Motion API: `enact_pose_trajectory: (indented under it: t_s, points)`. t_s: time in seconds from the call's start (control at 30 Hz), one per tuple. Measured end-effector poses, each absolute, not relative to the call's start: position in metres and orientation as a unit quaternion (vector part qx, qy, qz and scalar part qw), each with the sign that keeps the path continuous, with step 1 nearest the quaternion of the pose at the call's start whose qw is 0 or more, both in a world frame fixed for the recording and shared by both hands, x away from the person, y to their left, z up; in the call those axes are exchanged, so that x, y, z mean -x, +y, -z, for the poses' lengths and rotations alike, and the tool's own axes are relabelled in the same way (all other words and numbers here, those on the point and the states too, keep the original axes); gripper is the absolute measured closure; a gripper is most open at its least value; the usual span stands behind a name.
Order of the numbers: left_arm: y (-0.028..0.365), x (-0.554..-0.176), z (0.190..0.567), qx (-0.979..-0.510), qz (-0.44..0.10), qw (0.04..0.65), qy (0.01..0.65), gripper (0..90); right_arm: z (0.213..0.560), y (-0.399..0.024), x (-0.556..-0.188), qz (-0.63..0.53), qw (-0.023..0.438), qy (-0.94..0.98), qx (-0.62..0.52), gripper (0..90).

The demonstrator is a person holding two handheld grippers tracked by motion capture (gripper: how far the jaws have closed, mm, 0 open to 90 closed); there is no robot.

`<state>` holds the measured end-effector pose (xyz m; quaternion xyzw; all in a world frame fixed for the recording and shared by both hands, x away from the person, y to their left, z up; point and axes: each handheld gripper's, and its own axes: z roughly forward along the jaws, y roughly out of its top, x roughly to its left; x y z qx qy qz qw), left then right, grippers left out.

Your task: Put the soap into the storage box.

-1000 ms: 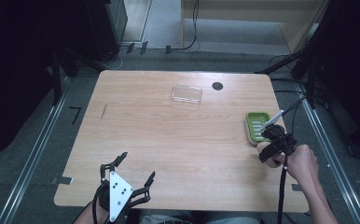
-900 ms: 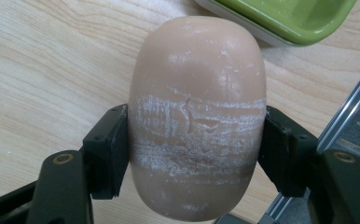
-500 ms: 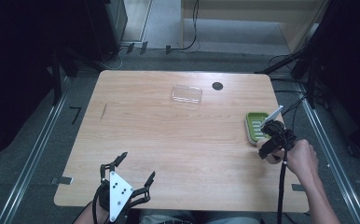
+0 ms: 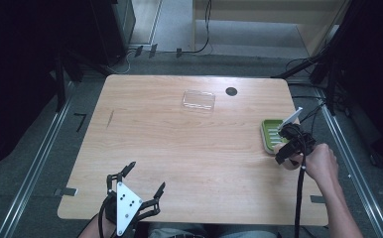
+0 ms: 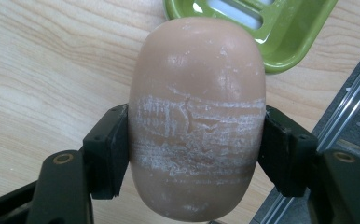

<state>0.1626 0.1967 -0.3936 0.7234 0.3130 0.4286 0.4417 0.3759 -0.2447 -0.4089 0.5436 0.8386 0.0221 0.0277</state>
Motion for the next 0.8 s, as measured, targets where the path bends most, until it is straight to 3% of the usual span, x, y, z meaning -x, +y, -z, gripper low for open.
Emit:
enact_pose_trajectory:
  t_s: [0.8]
  points:
    - [0.197,-0.163,0.394,-0.723,-0.429,0.442,0.312,10.0,0.397,-0.248,-0.401,-0.046,0.037,0.831,-0.553,33.6]
